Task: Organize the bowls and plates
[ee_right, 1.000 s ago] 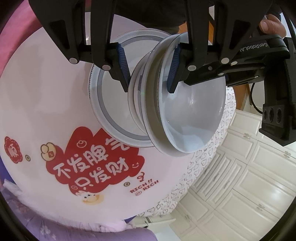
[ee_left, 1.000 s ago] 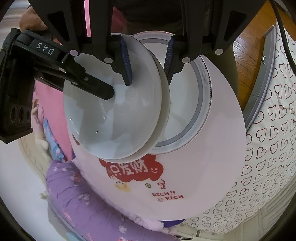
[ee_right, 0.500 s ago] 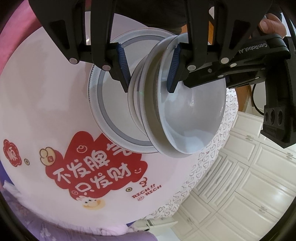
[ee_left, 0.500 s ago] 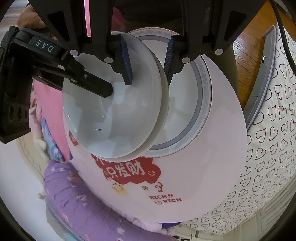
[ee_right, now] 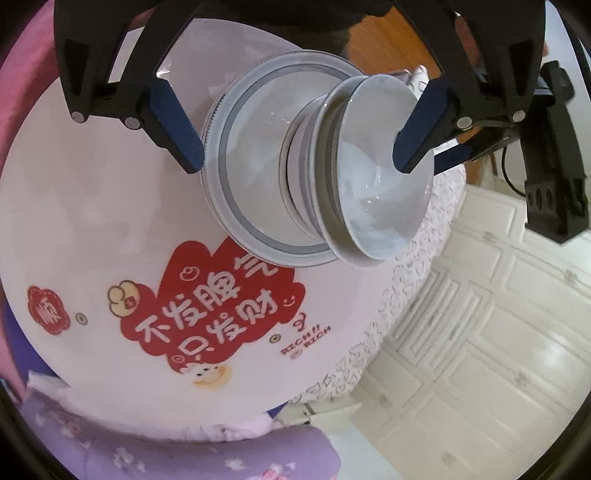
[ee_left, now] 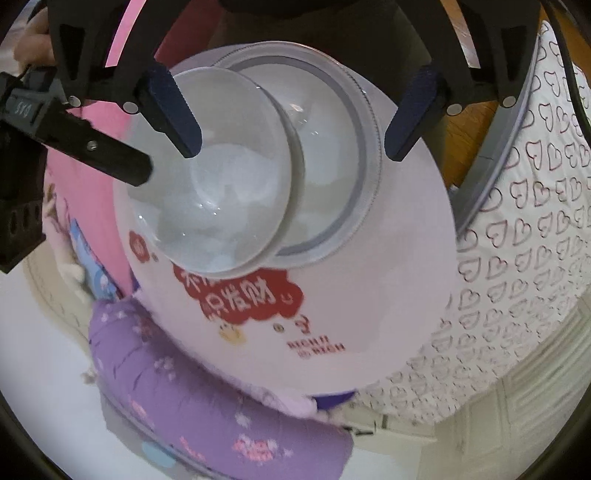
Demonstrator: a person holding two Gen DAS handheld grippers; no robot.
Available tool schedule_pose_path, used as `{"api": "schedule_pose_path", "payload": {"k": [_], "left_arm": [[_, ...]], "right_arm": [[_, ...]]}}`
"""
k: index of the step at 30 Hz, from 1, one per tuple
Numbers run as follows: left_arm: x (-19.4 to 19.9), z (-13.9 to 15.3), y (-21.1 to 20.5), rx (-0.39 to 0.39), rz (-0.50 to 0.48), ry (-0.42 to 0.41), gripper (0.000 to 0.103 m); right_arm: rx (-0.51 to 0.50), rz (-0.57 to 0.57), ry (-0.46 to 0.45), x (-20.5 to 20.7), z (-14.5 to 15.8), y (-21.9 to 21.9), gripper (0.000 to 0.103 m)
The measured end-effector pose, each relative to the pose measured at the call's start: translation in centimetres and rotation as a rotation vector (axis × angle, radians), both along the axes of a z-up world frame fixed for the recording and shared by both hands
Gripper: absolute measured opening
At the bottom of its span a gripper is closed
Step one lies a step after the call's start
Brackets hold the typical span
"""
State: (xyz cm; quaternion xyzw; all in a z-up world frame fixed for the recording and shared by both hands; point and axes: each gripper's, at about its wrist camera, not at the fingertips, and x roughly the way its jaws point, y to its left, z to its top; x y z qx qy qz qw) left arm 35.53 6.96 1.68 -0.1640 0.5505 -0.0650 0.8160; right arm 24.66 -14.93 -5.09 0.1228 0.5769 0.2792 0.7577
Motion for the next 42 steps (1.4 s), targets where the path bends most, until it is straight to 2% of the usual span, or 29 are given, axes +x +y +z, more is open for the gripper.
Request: {"api": "schedule_pose_path", "payload": {"k": [5,11,16,21,24,28,33,38,42], "left_arm": [[-2.5,1.2,-0.6,0.089,0.036,-0.110,0.102],[-7.6,4.0,-1.3,0.201,0.072,-0.277,0.102],[-12.6,7.0,-2.4,0.281,0.110,-0.444,0.102],[-19.3,9.6,-4.3,0.349,0.135,-0.620,0.102],[-23.2,10.2,-5.3,0.353,0.151,-0.690,0.102],[-27.5,9.6,-6.1,0.329,0.167,-0.732,0.102],[-32.1,8.3,-6.8,0.349,0.159,-0.766,0.102],[-37.4,7.7,-7.5,0.357,0.170,-0.790,0.102],[-40.1,7.4,-7.9,0.351,0.180,-0.803,0.102]], "right_arm": [[0.037,-0.042,-0.026,-1.0,0.7,-1.0,0.103],[0.049,-0.084,-0.148,-4.1,3.4,-2.8,0.103],[0.015,-0.122,-0.329,-7.5,7.0,-4.5,0.103],[-0.051,-0.181,-0.511,-11.8,10.4,-6.0,0.103],[-0.115,-0.222,-0.613,-15.0,11.6,-6.3,0.103],[-0.171,-0.254,-0.701,-19.0,12.5,-6.2,0.103],[-0.205,-0.270,-0.799,-23.5,13.1,-5.7,0.103],[-0.173,-0.291,-0.821,-26.1,12.8,-6.1,0.103],[-0.153,-0.325,-0.826,-27.4,12.1,-6.3,0.103]]}}
